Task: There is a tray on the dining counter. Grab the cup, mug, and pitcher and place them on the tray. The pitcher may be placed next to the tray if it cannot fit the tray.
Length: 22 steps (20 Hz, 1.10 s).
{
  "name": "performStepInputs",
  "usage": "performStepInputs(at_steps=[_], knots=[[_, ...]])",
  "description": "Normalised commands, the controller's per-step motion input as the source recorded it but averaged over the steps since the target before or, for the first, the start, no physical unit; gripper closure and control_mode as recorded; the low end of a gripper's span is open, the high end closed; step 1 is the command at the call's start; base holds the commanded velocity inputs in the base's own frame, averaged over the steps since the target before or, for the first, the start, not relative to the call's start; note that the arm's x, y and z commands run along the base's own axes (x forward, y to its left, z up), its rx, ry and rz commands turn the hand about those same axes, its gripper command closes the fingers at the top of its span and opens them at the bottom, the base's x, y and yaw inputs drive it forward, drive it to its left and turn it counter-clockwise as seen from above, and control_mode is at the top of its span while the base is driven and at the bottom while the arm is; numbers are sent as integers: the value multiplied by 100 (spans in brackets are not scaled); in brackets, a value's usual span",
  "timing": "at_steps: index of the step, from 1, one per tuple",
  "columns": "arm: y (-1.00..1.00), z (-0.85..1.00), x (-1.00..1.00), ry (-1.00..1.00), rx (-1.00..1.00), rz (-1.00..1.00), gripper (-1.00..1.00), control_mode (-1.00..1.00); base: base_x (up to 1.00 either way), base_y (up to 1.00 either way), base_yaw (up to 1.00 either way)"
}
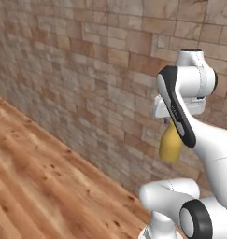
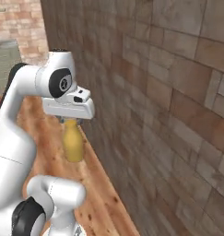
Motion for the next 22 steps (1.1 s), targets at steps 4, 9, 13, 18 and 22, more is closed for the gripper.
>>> performStepInputs(at_steps=[4, 9, 13, 18, 22], knots=[[0, 0, 0, 0, 0, 0, 100, 100, 100, 0, 72], [0, 0, 0, 0, 0, 0, 100, 100, 100, -3, 62], [0, 0, 0, 0, 0, 0, 100, 100, 100, -10, 36], [0, 0, 0, 0, 0, 0, 100, 100, 100, -38, 17], [0, 0, 0, 0, 0, 0, 100, 100, 100, -28, 14]])
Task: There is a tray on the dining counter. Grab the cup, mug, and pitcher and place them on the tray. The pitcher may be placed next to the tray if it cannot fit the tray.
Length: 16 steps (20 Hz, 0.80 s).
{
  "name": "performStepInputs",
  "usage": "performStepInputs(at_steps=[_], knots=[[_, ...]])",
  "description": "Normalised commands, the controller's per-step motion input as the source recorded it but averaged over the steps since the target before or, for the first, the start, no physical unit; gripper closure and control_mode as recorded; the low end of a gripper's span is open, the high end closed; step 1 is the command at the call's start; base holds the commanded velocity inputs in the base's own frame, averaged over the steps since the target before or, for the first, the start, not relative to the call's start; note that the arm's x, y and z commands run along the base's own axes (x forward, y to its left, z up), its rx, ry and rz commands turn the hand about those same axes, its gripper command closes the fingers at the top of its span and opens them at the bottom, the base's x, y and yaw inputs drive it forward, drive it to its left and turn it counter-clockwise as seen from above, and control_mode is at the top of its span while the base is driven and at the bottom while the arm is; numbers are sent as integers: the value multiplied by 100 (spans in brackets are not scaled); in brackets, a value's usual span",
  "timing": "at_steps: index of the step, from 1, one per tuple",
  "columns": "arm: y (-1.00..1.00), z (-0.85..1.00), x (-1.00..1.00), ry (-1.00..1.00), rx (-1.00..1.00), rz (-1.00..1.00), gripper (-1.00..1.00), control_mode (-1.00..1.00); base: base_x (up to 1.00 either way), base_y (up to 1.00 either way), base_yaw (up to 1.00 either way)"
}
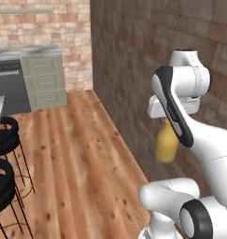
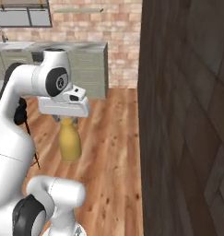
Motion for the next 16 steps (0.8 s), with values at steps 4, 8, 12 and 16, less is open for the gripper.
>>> performStepInputs(at_steps=[4, 8, 12, 16], knots=[[0, 0, 0, 0, 0, 0, 100, 100, 100, -2, 34], [0, 0, 0, 0, 0, 0, 100, 100, 100, 0, 62], [0, 0, 0, 0, 0, 0, 100, 100, 90, -2, 73], [0, 0, 0, 0, 0, 0, 100, 100, 69, -4, 80]])
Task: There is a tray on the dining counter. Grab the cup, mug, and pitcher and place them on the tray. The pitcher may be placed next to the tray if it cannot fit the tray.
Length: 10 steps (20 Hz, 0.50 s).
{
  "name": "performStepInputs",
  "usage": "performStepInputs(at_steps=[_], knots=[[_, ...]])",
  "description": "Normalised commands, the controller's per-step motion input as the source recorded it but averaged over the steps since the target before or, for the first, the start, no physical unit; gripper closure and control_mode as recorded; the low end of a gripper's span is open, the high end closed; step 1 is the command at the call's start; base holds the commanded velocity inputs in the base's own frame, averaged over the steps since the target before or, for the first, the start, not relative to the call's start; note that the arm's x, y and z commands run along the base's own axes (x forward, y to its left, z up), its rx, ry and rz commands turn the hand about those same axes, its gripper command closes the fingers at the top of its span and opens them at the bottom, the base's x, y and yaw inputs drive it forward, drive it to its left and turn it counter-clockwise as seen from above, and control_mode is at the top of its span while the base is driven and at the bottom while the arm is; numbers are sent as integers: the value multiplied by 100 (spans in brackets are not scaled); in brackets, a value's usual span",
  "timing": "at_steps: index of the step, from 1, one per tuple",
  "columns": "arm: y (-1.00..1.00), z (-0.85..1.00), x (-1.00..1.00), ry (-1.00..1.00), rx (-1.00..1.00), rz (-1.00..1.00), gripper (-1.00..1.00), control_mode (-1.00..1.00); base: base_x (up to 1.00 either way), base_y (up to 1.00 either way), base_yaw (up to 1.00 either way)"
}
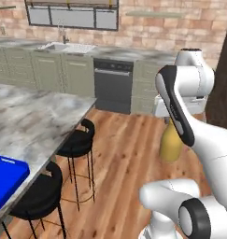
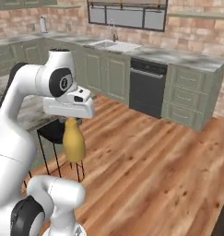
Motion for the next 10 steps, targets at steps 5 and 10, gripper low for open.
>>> performStepInputs(at_steps=[5, 10], knots=[[0, 0, 0, 0, 0, 0, 100, 100, 48, -5, 87], [0, 0, 0, 0, 0, 0, 100, 100, 40, -5, 87]])
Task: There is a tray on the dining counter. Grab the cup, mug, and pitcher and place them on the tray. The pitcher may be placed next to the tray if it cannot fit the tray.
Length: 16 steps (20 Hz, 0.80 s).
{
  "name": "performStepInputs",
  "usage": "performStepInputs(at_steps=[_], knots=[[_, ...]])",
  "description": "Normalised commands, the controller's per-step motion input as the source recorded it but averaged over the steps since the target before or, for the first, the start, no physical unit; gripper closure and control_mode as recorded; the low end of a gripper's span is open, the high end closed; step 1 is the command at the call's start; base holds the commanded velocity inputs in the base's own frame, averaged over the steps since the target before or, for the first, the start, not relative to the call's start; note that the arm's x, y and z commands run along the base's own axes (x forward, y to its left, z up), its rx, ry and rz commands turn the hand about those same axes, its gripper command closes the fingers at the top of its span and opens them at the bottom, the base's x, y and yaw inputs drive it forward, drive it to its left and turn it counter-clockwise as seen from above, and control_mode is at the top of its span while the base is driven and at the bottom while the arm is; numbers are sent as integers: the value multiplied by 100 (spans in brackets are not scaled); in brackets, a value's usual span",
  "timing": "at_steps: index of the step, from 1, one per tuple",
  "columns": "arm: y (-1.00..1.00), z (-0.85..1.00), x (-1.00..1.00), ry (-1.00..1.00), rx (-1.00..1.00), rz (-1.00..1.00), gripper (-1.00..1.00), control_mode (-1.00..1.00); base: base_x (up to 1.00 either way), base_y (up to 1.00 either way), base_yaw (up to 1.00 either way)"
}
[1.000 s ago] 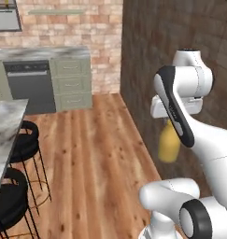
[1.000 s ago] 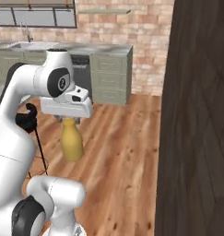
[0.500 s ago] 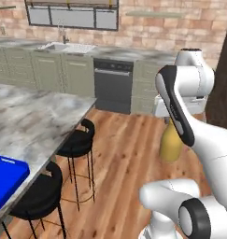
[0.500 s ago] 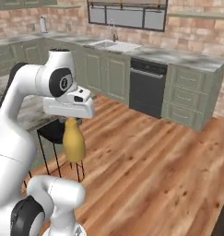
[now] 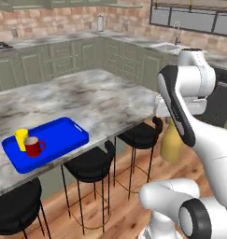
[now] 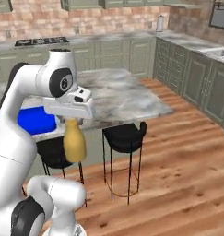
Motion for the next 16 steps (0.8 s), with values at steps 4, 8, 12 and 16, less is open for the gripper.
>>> performStepInputs(at_steps=[4, 8, 12, 16], knots=[[0, 0, 0, 0, 0, 0, 100, 100, 45, -4, 84], [0, 0, 0, 0, 0, 0, 100, 100, 58, 0, 65], [0, 0, 0, 0, 0, 0, 100, 100, 77, -2, 20], [0, 0, 0, 0, 0, 0, 100, 100, 91, 0, 1]])
